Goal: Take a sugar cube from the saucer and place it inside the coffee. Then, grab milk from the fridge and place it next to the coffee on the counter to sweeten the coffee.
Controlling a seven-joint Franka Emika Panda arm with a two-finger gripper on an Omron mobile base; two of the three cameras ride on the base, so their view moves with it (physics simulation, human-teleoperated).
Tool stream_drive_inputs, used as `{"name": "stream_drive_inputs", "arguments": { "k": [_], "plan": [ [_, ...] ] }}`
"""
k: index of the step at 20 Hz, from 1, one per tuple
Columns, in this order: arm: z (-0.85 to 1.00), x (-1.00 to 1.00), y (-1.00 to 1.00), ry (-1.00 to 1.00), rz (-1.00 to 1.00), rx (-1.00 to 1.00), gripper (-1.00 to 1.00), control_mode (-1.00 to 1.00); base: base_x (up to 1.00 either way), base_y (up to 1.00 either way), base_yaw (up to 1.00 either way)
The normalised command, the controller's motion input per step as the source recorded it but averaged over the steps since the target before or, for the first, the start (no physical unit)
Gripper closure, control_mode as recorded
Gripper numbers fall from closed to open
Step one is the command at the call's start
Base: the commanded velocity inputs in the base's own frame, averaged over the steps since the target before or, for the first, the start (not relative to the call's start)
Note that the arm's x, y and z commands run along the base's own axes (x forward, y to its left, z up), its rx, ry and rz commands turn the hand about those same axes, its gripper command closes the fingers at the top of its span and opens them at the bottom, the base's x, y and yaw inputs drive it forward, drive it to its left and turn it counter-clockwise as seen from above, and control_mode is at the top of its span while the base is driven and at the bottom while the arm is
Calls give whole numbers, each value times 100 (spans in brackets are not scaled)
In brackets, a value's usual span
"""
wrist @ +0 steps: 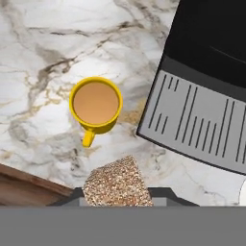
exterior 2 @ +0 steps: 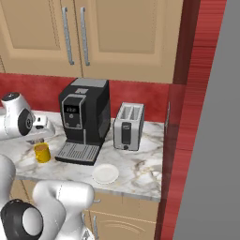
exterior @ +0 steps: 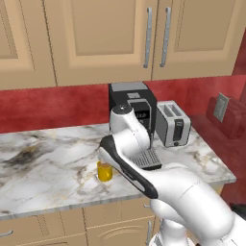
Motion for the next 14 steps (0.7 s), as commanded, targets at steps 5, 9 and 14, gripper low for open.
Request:
{"name": "stream_drive_inputs", "arguments": {
  "k": [5, 9, 14],
  "plan": [
    [-28, 18, 43, 1, 1, 0, 100, -100, 0, 0, 0],
    [-32, 36, 29, 1, 0, 0, 100, -100, 0, 0, 0],
    [-41, 23, 13, 1, 0, -2, 100, -100, 0, 0, 0]
  ]
}}
